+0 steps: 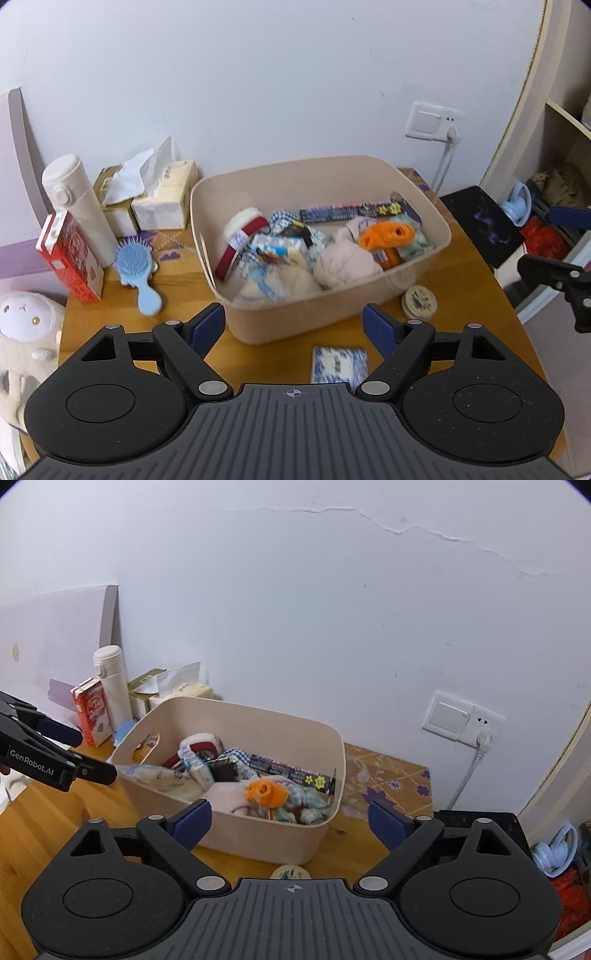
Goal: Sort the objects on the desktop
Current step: 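Pull both tools back from the basket toward the table, then reach the left tool to the grey claw clip while the right tool reaches the brown claw clip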
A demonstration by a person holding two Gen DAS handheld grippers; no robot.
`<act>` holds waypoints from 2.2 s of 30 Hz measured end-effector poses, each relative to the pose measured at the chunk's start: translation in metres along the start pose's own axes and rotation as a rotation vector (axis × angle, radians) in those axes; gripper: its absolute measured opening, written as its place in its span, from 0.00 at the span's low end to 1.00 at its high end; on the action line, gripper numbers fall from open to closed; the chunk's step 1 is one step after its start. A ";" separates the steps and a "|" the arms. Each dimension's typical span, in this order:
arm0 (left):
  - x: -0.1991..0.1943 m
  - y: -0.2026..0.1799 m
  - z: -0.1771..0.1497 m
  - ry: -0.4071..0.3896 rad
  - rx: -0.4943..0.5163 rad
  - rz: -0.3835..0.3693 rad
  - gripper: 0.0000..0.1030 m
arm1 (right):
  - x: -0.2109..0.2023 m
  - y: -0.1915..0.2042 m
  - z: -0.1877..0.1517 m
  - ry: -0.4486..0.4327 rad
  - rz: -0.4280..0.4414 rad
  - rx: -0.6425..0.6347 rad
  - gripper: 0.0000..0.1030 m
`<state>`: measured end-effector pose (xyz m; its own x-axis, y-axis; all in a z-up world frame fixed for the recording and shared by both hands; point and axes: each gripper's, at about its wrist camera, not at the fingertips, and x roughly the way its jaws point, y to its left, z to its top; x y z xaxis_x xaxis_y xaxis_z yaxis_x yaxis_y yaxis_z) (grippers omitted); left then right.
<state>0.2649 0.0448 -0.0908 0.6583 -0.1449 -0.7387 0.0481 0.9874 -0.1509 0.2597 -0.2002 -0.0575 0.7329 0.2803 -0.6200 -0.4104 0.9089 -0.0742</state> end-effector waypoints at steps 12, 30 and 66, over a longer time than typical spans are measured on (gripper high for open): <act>0.000 0.002 -0.056 0.108 -0.042 -0.024 0.81 | -0.021 -0.004 -0.044 0.020 -0.016 0.036 1.00; 0.017 0.002 -0.121 0.285 -0.071 -0.027 0.81 | -0.008 0.020 -0.131 0.190 0.076 0.025 1.00; 0.102 -0.052 -0.128 0.220 0.151 -0.061 0.84 | 0.071 0.032 -0.181 0.238 0.072 -0.024 1.00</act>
<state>0.2334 -0.0297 -0.2422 0.4723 -0.1984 -0.8588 0.2051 0.9723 -0.1118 0.2006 -0.2068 -0.2457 0.5542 0.2608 -0.7904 -0.4719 0.8808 -0.0403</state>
